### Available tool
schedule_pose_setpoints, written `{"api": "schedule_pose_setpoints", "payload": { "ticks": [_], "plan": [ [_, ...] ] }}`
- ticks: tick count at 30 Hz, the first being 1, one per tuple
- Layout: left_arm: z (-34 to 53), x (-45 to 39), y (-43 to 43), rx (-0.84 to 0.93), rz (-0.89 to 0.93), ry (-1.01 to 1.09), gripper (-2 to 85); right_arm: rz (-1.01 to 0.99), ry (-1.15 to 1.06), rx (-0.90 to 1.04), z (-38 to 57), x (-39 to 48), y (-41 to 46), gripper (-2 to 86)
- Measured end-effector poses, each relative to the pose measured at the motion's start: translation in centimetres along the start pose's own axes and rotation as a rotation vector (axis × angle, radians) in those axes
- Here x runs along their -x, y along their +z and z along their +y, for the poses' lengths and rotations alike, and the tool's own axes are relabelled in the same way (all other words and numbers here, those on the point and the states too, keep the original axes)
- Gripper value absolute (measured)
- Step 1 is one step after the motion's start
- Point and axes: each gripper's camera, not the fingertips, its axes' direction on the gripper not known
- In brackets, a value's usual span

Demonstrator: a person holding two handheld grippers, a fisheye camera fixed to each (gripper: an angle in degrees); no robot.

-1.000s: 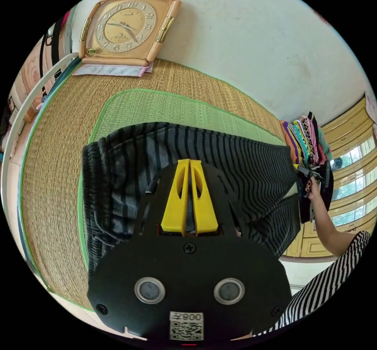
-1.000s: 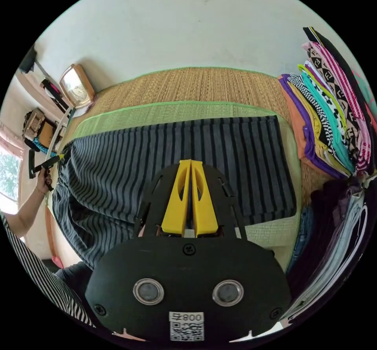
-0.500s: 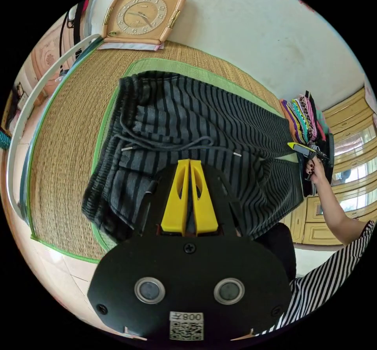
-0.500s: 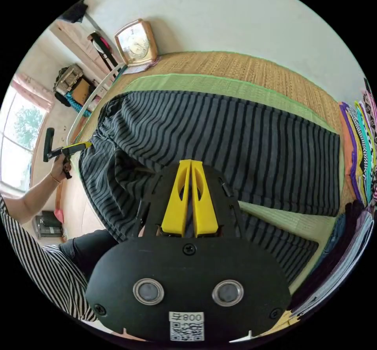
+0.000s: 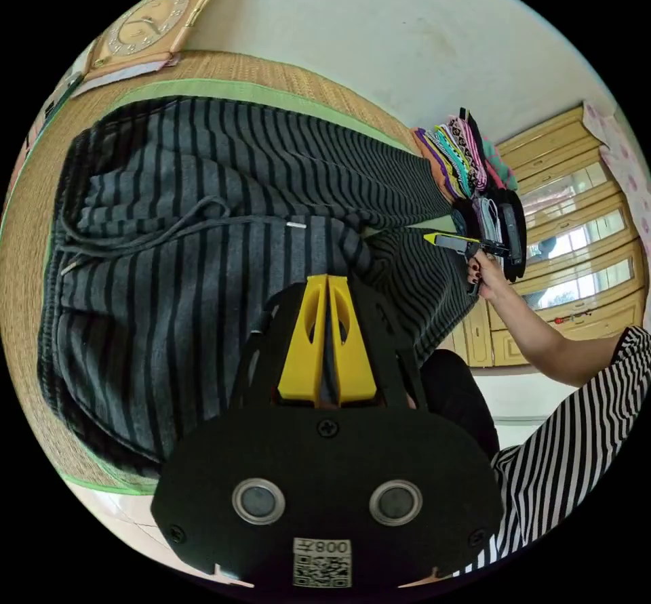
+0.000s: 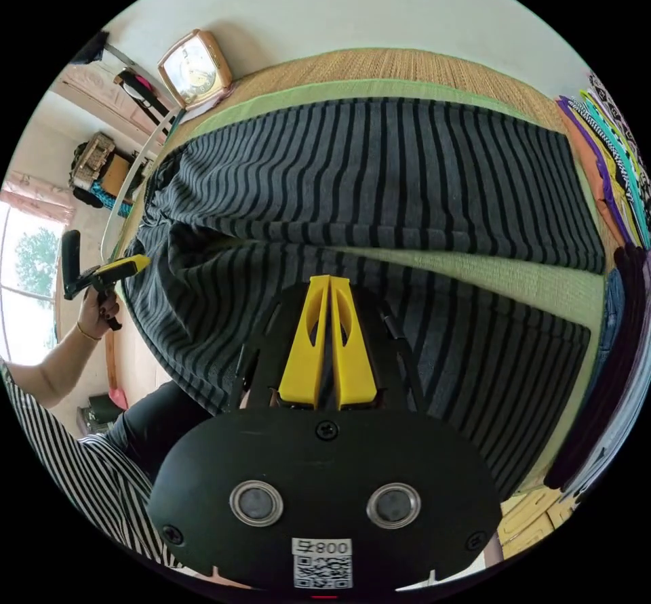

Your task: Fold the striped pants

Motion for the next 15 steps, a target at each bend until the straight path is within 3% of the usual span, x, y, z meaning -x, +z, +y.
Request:
{"api": "schedule_pose_setpoints", "payload": {
  "ticks": [5,7,9,15],
  "plan": [
    [-3.2,-4.9,5.0,0.071,-0.004,0.173,0.0,0.074,0.058,0.022,3.6,-1.5,1.5,0.1],
    [-3.4,-6.1,7.7,0.180,-0.086,0.225,0.0,0.144,0.067,0.007,5.9,-1.7,1.6,0.0],
    [-2.9,-6.5,9.5,0.242,-0.146,0.243,0.0,0.094,0.106,0.004,7.0,-2.6,1.6,0.0],
    [-4.1,-7.1,11.5,0.208,-0.192,0.207,0.0,0.118,0.141,-0.040,9.6,-3.3,1.2,0.0]
  ]
}}
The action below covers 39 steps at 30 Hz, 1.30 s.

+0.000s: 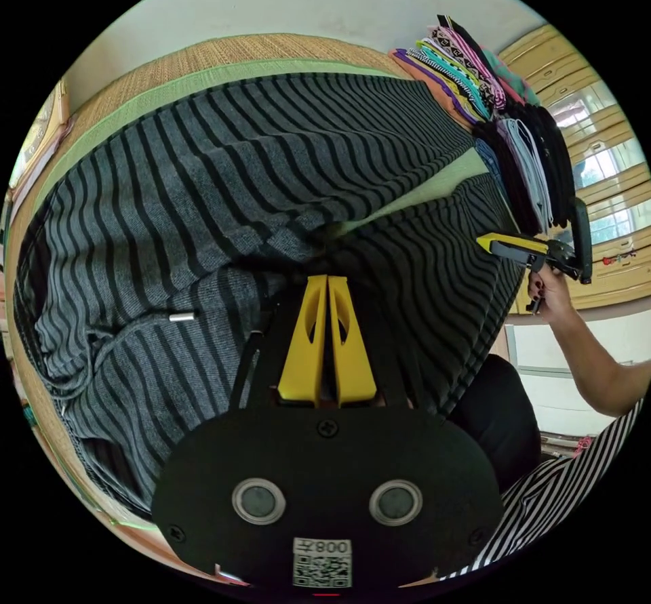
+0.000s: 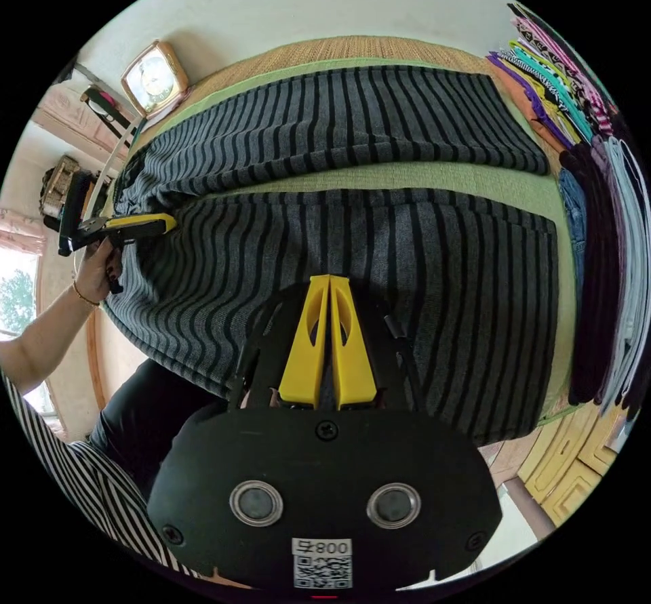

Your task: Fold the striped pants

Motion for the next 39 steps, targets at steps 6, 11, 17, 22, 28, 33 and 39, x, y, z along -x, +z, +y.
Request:
{"api": "schedule_pose_setpoints", "payload": {
  "ticks": [6,11,17,22,28,33,39],
  "plan": [
    [-0.8,-0.5,0.8,-0.034,-0.035,-0.033,0.0,0.090,0.170,-0.101,5.1,-4.0,-2.4,0.1],
    [-1.2,-0.5,1.2,-0.066,-0.054,-0.076,0.0,0.141,0.302,-0.067,9.8,-8.2,-1.1,0.1],
    [-0.4,-1.2,0.8,-0.079,-0.034,-0.078,0.1,0.157,0.343,-0.041,10.7,-9.1,-1.1,0.0],
    [0.9,-2.2,-2.5,-0.228,-0.009,-0.019,0.0,0.157,0.335,-0.127,8.9,-9.9,-2.0,0.0],
    [-2.6,1.6,0.8,-0.085,-0.101,-0.089,0.0,0.129,0.384,-0.066,7.4,-12.3,0.6,0.0],
    [-2.5,2.4,0.0,-0.128,-0.070,-0.118,0.0,0.103,0.402,-0.082,7.6,-13.0,0.7,0.0],
    [4.7,4.7,-5.4,-0.279,-0.073,-0.226,0.0,0.053,0.326,-0.180,5.1,-11.9,-0.6,0.0]
  ]
}}
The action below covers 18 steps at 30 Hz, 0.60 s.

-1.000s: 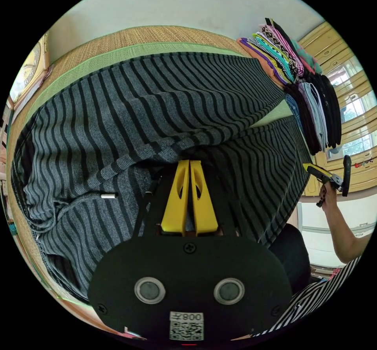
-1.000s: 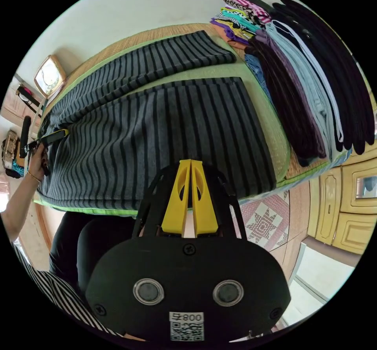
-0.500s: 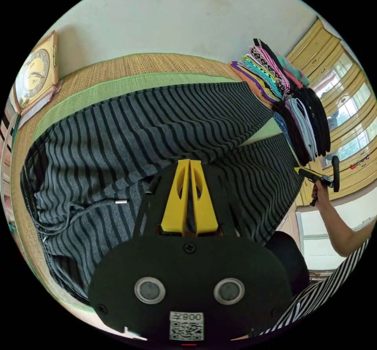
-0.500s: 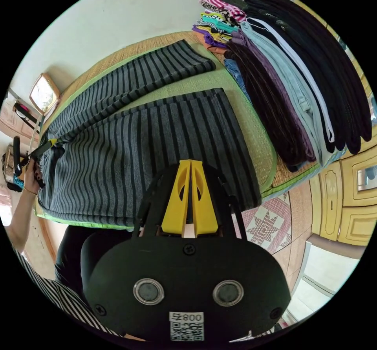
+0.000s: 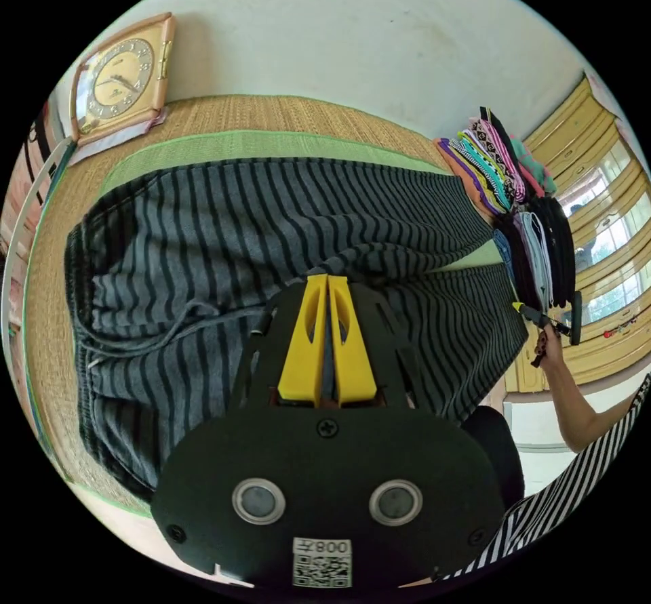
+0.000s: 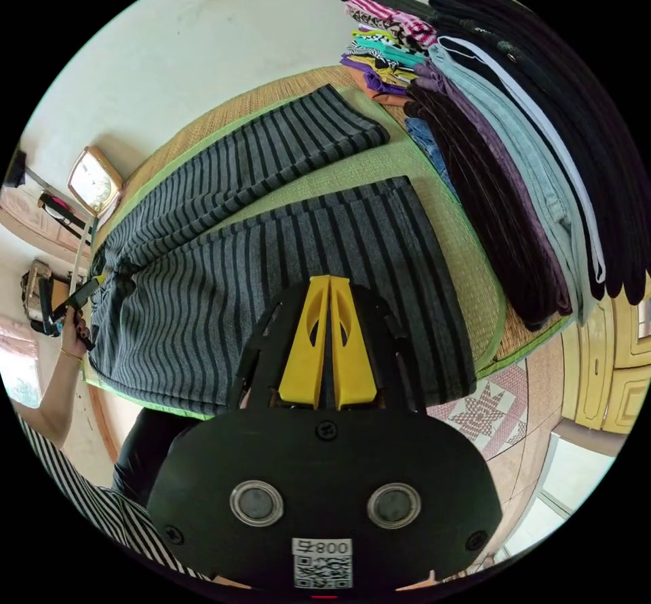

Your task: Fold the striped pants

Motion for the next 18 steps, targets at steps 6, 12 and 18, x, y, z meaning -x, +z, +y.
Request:
{"api": "schedule_pose_setpoints", "payload": {
  "ticks": [6,12,18],
  "plan": [
    [4.3,10.4,-3.2,0.062,-0.263,-0.307,0.1,-0.195,-0.232,0.009,-4.5,6.4,2.1,0.1],
    [4.6,15.0,-2.8,0.098,-0.245,-0.461,0.1,-0.352,-0.531,0.113,-6.9,16.7,5.6,0.1],
    [7.2,12.9,-4.4,0.056,-0.243,-0.372,0.0,-0.466,-0.779,0.158,-6.1,25.7,7.4,0.1]
  ]
}}
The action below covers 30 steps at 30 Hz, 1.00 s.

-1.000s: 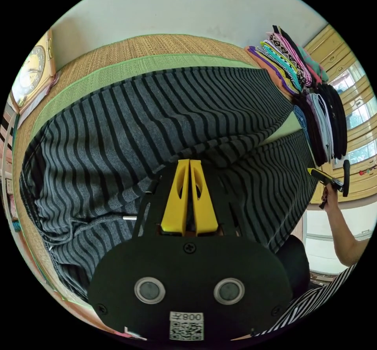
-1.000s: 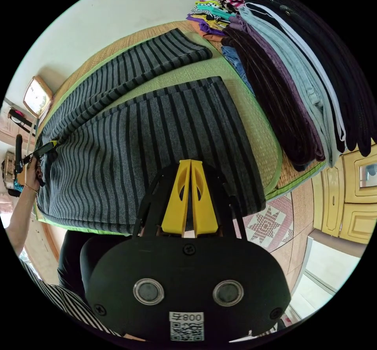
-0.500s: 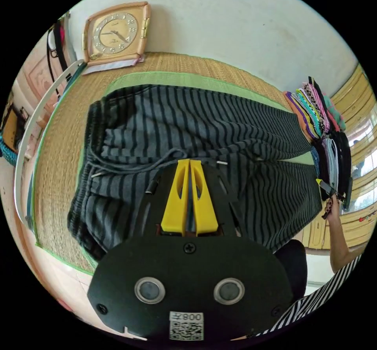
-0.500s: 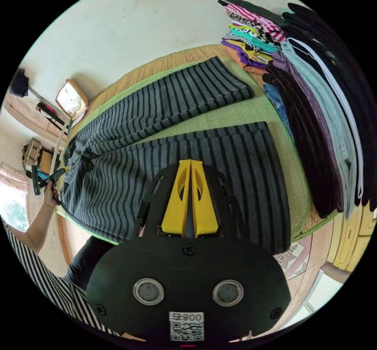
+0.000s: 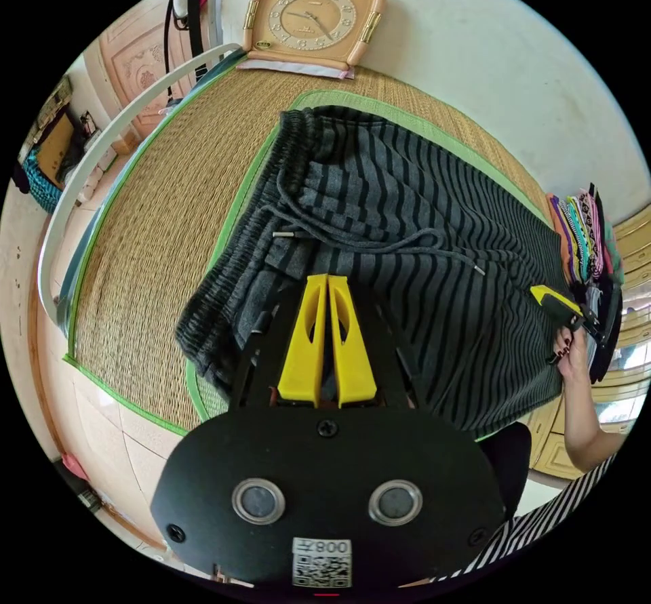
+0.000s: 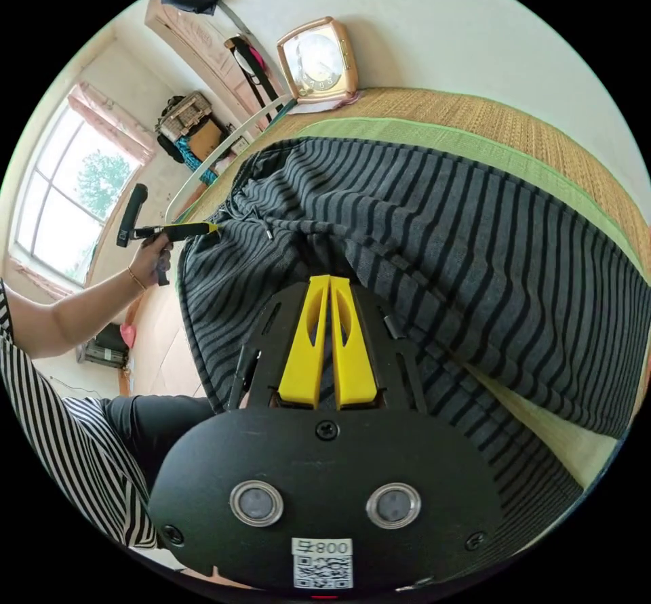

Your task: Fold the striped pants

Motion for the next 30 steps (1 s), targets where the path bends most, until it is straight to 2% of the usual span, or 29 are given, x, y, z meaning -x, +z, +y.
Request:
{"api": "schedule_pose_setpoints", "payload": {
  "ticks": [3,6,8,14,15,16,18,22,25,27,30],
  "plan": [
    [1.5,1.4,0.1,0.001,-0.037,-0.026,0.0,0.015,0.000,0.022,-2.1,0.2,2.2,0.1],
    [1.7,3.1,1.2,0.029,0.019,-0.053,0.0,0.071,0.018,0.133,-3.6,-0.6,5.1,0.1],
    [1.6,3.5,1.0,0.013,0.058,-0.101,0.0,0.039,0.045,0.104,-3.9,-1.1,4.7,0.0],
    [4.1,4.8,-0.2,-0.058,-0.031,-0.171,0.0,-0.020,0.063,-0.069,-1.6,0.0,0.1,0.1],
    [4.5,5.4,1.1,0.004,-0.053,-0.197,0.0,-0.053,0.059,-0.055,-1.0,0.4,0.4,0.1],
    [4.8,6.0,2.3,0.032,0.002,-0.210,0.0,-0.057,0.047,0.008,-0.6,0.8,1.5,0.1],
    [5.0,6.4,2.4,-0.001,0.051,-0.266,0.0,-0.023,0.053,0.096,0.0,1.1,3.0,0.1],
    [4.1,3.5,2.1,-0.047,0.033,-0.164,0.0,-0.019,0.091,0.002,1.7,1.9,0.5,0.1],
    [3.6,1.8,3.8,-0.022,0.059,-0.110,0.0,-0.017,0.157,0.004,3.7,1.9,0.2,0.1],
    [3.2,1.5,5.9,0.069,0.058,-0.113,0.1,-0.044,0.199,0.046,4.7,1.4,0.9,0.1],
    [3.2,0.8,6.3,0.009,0.115,-0.138,0.2,-0.113,0.261,-0.023,5.8,0.6,-0.8,0.2]
  ]
}}
